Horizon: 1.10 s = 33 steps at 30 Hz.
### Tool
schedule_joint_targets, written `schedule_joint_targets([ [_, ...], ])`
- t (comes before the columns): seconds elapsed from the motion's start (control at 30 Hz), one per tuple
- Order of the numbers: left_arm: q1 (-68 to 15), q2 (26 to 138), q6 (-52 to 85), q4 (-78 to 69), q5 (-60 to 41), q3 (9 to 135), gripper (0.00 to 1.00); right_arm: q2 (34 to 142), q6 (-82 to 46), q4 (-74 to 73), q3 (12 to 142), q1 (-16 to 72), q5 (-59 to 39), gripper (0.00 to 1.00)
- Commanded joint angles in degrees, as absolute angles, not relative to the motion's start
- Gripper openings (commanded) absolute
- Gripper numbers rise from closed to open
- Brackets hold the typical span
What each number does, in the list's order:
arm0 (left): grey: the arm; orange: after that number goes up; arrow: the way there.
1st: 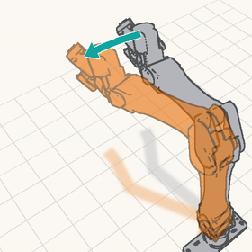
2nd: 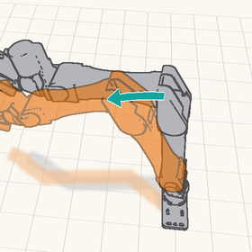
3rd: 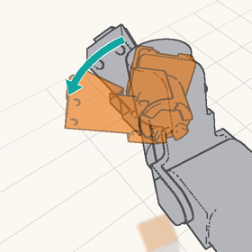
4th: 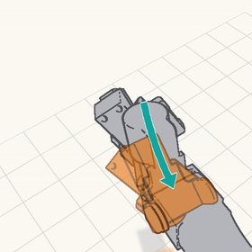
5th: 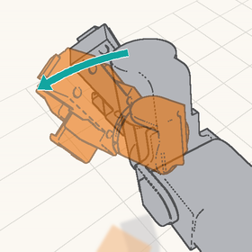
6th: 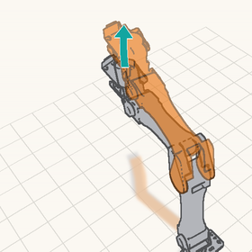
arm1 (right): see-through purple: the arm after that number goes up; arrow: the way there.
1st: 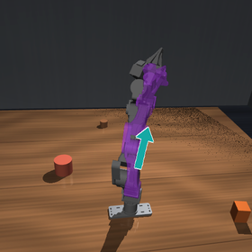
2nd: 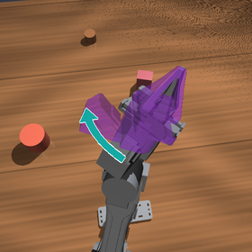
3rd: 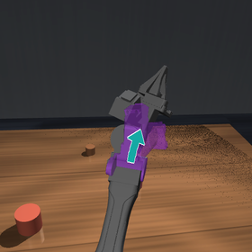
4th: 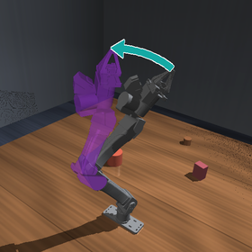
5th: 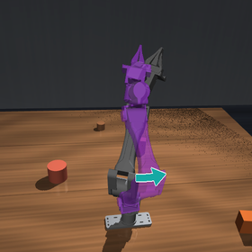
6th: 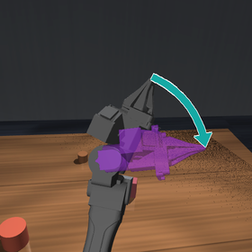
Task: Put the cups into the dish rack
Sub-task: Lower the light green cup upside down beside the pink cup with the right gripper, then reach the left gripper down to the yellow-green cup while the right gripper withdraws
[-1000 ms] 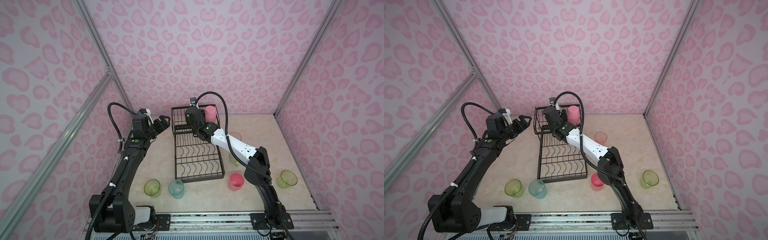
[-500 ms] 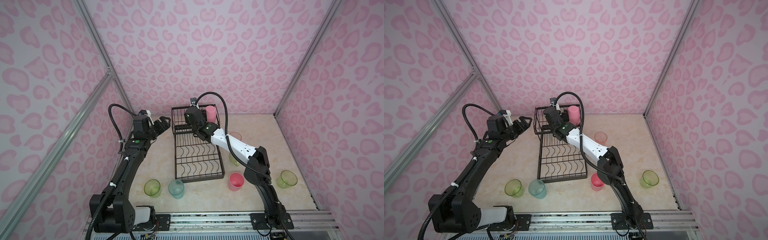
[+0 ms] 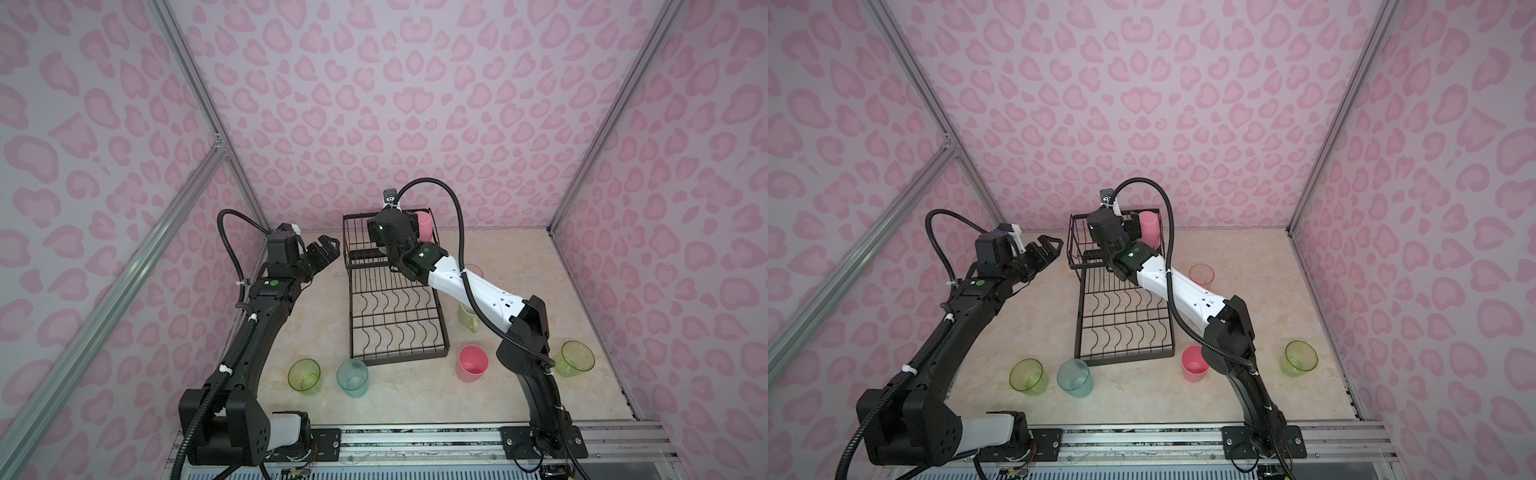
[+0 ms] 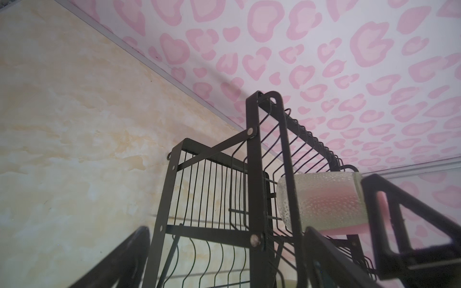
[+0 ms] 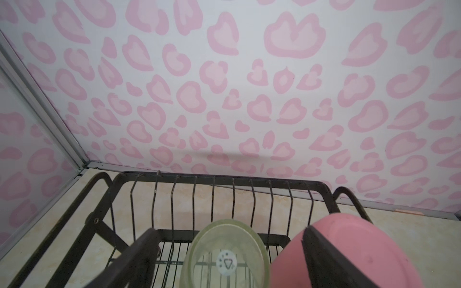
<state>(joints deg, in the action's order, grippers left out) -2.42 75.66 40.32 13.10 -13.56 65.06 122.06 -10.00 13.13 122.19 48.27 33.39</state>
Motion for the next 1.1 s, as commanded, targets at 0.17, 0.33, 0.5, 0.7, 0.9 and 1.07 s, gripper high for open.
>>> schedule_joint_targets([
  [0.17,-2.38,74.65,36.65,23.97,-9.11,67.05,0.99,115.75,-9.67,8.33,117.58,48.73,28.76,0.88],
  [0.33,-2.4,71.68,34.02,31.38,-4.94,66.57,1.0,110.59,-7.44,5.49,111.67,48.64,24.46,0.86],
  [0.5,-2.22,68.03,33.18,38.69,-1.0,64.51,1.0,106.78,-5.32,7.77,107.76,47.84,22.94,0.85],
  [0.7,-2.22,66.15,34.8,46.76,1.58,62.64,0.99,100.71,-4.05,3.35,97.11,45.43,21.19,0.85],
  [0.9,-2.22,64.08,37.77,52.39,1.18,60.13,0.95,95.88,-4.62,-1.1,88.94,43.21,20.37,0.84],
  [1.07,-2.23,62.43,40.59,56.53,-1.57,57.49,0.89,93.51,-6.41,-4.63,83.46,41.39,19.75,0.83],
])
